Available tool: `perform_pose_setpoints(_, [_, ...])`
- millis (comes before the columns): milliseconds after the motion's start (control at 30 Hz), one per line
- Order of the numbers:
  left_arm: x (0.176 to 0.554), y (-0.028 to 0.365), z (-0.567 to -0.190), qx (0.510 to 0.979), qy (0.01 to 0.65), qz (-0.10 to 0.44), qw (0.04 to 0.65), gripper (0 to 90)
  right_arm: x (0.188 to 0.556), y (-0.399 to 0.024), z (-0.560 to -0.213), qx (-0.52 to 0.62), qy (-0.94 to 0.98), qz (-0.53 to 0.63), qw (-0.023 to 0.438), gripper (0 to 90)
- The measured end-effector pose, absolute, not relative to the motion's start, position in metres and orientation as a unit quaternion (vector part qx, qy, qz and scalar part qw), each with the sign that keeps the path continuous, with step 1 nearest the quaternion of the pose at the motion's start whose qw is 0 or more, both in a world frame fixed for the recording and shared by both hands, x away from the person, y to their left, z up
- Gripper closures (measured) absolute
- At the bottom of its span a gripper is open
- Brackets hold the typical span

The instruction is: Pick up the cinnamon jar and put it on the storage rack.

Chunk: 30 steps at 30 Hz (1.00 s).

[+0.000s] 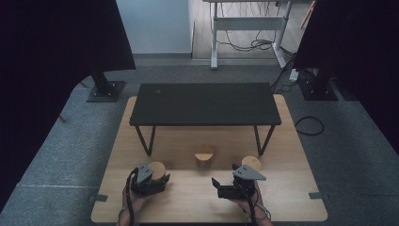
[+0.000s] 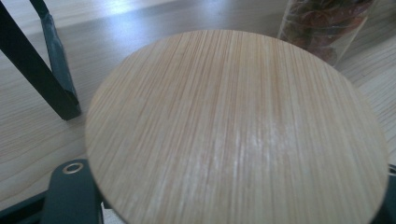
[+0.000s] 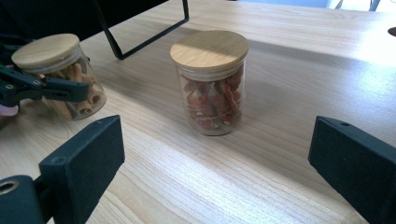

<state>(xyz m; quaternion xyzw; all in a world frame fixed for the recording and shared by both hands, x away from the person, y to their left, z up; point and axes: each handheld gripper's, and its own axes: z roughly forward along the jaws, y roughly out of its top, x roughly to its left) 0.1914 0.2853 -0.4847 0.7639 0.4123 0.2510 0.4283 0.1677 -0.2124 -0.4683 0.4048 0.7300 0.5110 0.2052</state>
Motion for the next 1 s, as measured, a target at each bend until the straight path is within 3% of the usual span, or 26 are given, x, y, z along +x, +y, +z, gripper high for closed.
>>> perform_pose_setpoints(1000, [0.1864,0.2863,-0.4752,0.756,0.421,0.254,0.431,25.1,0.1642,-0.2078,-0.4658,0.397,0.738,0.496,0.226,3.0])
